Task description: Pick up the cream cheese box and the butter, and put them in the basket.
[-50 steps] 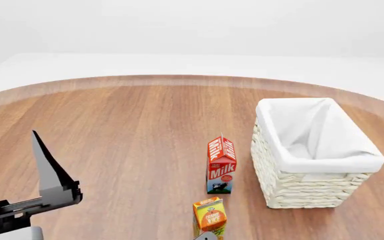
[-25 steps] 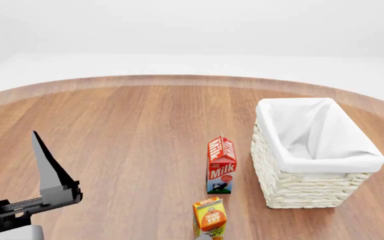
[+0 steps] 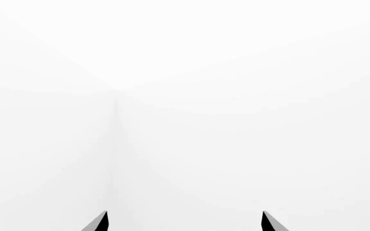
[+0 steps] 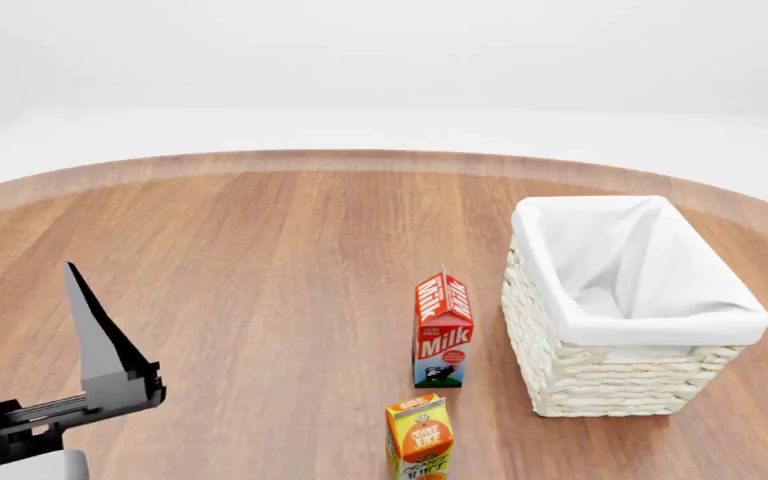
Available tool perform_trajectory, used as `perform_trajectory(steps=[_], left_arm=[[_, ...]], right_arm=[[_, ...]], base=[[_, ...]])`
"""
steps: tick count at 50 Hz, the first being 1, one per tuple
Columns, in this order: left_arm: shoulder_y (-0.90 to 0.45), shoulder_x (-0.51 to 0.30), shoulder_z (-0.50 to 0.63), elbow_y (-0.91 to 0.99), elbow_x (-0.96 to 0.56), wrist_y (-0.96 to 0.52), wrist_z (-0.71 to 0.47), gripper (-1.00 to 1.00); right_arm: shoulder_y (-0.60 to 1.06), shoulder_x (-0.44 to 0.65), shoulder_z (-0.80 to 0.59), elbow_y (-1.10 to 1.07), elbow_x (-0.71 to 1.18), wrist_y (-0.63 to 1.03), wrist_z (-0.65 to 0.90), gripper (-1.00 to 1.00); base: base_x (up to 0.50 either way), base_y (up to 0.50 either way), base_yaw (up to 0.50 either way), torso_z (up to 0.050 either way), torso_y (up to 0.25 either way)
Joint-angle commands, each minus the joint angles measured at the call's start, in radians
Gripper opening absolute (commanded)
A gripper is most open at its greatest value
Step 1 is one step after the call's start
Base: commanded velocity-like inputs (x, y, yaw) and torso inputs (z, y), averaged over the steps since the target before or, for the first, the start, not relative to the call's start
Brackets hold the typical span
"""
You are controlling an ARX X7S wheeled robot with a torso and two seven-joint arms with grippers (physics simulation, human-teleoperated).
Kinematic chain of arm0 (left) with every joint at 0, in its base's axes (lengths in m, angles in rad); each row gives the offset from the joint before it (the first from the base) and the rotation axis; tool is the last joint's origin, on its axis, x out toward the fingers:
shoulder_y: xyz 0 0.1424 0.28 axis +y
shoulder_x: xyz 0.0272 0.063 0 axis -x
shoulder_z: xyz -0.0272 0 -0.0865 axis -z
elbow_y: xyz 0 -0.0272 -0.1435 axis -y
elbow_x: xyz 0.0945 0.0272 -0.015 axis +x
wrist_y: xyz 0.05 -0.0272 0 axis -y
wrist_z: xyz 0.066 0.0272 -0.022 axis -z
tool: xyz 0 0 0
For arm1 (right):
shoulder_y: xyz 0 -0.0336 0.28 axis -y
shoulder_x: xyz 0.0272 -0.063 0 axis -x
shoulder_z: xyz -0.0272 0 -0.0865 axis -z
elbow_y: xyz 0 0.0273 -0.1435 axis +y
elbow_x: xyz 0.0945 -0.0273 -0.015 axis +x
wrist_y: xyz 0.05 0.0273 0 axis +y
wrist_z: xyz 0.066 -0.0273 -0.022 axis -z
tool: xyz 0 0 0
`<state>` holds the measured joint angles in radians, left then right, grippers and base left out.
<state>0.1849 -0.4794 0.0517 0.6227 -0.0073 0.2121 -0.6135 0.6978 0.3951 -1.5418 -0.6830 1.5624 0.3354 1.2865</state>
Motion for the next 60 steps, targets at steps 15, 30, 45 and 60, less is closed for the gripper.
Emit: perform_trajectory(steps=[15,30,45,60], left_arm=[[0.002,-0.002,0.002,-0.005,0.0,0.007,-0.004,1.0],[-0.003,-0.002,0.006,-0.014,-0.002,0.01,-0.004,1.0],[-0.001,-0.005,0.004,-0.017,-0.008,0.012,-0.006,1.0],[-0.002,-0.006,0.006,-0.023,-0.008,0.016,-0.007,1.0]], right_arm=[[-0.033,-0.014,-0.028,0.029,-0.004,0.011,-0.008,1.0],[-0.017,-0.008,-0.017,0.063,0.006,0.013,-0.031,1.0],[-0.03,-0.033,-0.035,0.074,0.017,0.025,-0.018,1.0],[-0.034,-0.033,-0.039,0.114,0.011,0.028,-0.056,1.0]], base=[[0.0,0.0,0.0,0.0,0.0],[0.0,0.0,0.0,0.0,0.0],[0.0,0.0,0.0,0.0,0.0],[0.0,0.0,0.0,0.0,0.0]])
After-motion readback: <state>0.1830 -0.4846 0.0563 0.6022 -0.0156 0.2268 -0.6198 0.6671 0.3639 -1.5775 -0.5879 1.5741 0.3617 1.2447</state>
